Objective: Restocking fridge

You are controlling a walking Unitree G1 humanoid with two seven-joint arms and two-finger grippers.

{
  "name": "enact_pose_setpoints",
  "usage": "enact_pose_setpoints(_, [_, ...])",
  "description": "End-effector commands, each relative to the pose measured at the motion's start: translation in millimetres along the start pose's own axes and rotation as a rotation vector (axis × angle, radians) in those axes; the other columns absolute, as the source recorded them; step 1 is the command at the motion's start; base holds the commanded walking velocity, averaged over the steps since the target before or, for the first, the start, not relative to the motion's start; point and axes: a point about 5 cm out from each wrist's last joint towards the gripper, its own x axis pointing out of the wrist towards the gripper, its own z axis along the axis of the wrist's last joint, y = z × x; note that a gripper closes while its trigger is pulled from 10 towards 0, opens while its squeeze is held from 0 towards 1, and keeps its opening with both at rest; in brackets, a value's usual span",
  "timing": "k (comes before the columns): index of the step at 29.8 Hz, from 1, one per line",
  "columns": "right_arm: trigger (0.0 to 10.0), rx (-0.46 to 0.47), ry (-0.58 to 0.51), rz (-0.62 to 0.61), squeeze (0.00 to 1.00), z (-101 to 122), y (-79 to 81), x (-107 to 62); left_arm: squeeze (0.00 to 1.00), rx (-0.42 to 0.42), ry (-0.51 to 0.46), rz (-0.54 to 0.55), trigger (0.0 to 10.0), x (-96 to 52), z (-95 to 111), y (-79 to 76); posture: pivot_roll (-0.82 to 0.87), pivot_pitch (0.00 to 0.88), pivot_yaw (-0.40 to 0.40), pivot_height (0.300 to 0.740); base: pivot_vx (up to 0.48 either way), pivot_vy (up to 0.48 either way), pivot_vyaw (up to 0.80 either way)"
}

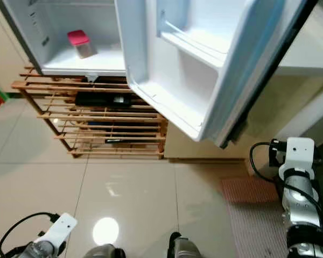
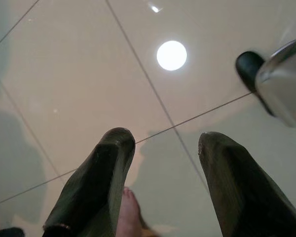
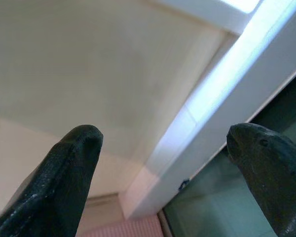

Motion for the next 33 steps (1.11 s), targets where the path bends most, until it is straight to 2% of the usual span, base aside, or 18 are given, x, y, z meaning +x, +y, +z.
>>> enact_pose_setpoints(1, [10.0, -0.026, 0.000, -0.041, 0.00, 2.1, -12.4, 3.2, 0.00, -0.002, -0.008, -0.009, 10.0, 0.0, 0.8, -2.5, 0.07, 0.220, -0.009, 0.740, 0.000, 0.000, 0.00])
enact_pose_setpoints(7, [10.0, -0.004, -0.010, -0.069, 0.00, 14.8, -12.9, 15.9, 0.00, 0.004, -0.028, -0.014, 10.0, 0.5, 8.0, -8.3, 0.07, 0.224, -0.009, 0.740, 0.000, 0.000, 0.00])
enact_pose_setpoints(8, [10.0, 0.040, -0.032, -0.056, 0.00, 24.9, -5.6, 21.8, 0.00, 0.006, -0.030, -0.017, 10.0, 0.6, 9.2, -9.2, 0.07, 0.224, -0.011, 0.740, 0.000, 0.000, 0.00])
enact_pose_setpoints(13, [10.0, 0.121, -0.085, 0.032, 0.00, 39.5, 17.5, 27.1, 0.00, 0.002, -0.035, -0.014, 10.0, 0.7, 10.4, -9.8, 0.06, 0.226, -0.015, 0.740, 0.000, 0.000, 0.00])
enact_pose_setpoints(17, [10.0, 0.183, -0.126, 0.111, 0.00, 46.8, 37.5, 26.3, 0.00, 0.014, -0.046, 0.000, 10.0, 0.8, 12.1, -8.8, 0.06, 0.224, -0.021, 0.740, 0.000, 0.000, 0.00])
enact_pose_setpoints(23, [10.0, 0.229, -0.168, 0.171, 0.00, 54.2, 50.7, 24.1, 0.00, 0.006, -0.062, 0.000, 10.0, 1.0, 16.5, -10.2, 0.04, 0.226, -0.022, 0.740, 0.000, 0.000, 0.00])
enact_pose_setpoints(24, [10.0, 0.255, -0.193, 0.203, 0.00, 58.5, 58.2, 21.7, 0.00, 0.003, -0.077, -0.001, 10.0, 1.2, 21.3, -11.1, 0.04, 0.226, -0.023, 0.740, 0.000, 0.000, 0.00])
enact_pose_setpoints(33, [10.0, 0.309, -0.270, 0.292, 0.00, 74.5, 79.1, 9.9, 0.00, 0.005, -0.134, 0.009, 10.0, 1.5, 41.1, -6.2, 0.00, 0.227, -0.029, 0.740, 0.000, 0.000, 0.00])
